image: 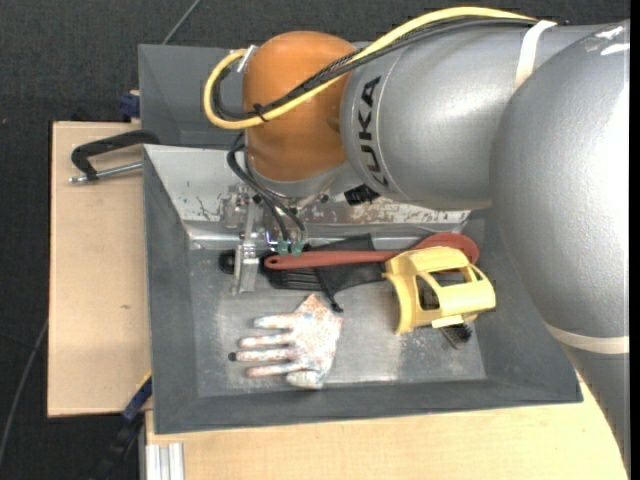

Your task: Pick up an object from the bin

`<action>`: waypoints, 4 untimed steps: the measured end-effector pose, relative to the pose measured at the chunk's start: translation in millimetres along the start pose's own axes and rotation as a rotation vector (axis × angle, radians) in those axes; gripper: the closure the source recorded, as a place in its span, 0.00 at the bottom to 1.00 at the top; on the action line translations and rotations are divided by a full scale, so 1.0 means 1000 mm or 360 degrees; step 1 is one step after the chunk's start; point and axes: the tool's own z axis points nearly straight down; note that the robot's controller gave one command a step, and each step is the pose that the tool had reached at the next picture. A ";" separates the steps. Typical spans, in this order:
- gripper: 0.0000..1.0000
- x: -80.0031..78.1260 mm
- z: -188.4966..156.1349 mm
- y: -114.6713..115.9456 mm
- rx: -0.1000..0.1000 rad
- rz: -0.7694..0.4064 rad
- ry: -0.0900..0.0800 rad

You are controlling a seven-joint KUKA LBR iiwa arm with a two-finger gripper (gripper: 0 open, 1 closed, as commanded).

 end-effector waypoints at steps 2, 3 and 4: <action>0.00 0.010 0.031 -0.036 -0.0008 -0.0260 -0.0022; 0.00 0.034 0.048 -0.064 0.0002 -0.0970 -0.0008; 0.00 0.038 0.039 -0.057 -0.0002 -0.1114 -0.0022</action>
Offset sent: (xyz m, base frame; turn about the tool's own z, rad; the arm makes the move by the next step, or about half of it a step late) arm -0.0345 -0.1159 -0.1084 -0.4414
